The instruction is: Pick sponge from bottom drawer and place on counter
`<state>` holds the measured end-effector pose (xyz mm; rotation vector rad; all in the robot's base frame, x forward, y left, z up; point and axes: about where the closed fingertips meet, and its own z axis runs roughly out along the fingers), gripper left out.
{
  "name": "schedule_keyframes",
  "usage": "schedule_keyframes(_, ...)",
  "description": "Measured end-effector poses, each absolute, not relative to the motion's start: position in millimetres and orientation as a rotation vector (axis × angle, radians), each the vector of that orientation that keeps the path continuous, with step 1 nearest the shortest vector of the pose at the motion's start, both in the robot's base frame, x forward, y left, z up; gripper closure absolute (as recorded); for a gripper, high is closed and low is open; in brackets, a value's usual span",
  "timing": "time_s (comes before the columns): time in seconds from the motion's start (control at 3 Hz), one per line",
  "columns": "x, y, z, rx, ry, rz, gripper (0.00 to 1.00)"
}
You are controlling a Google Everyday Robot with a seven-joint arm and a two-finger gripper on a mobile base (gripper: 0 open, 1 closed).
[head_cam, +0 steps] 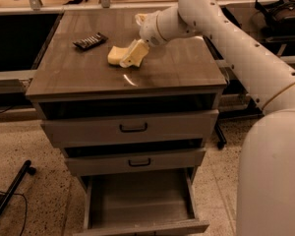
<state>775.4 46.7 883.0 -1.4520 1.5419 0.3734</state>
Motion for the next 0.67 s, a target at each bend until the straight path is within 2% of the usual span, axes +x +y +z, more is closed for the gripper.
schedule_keyframes(0.67,751.7,-4.4,900.6,-1.406,1.55,0.328,0.0)
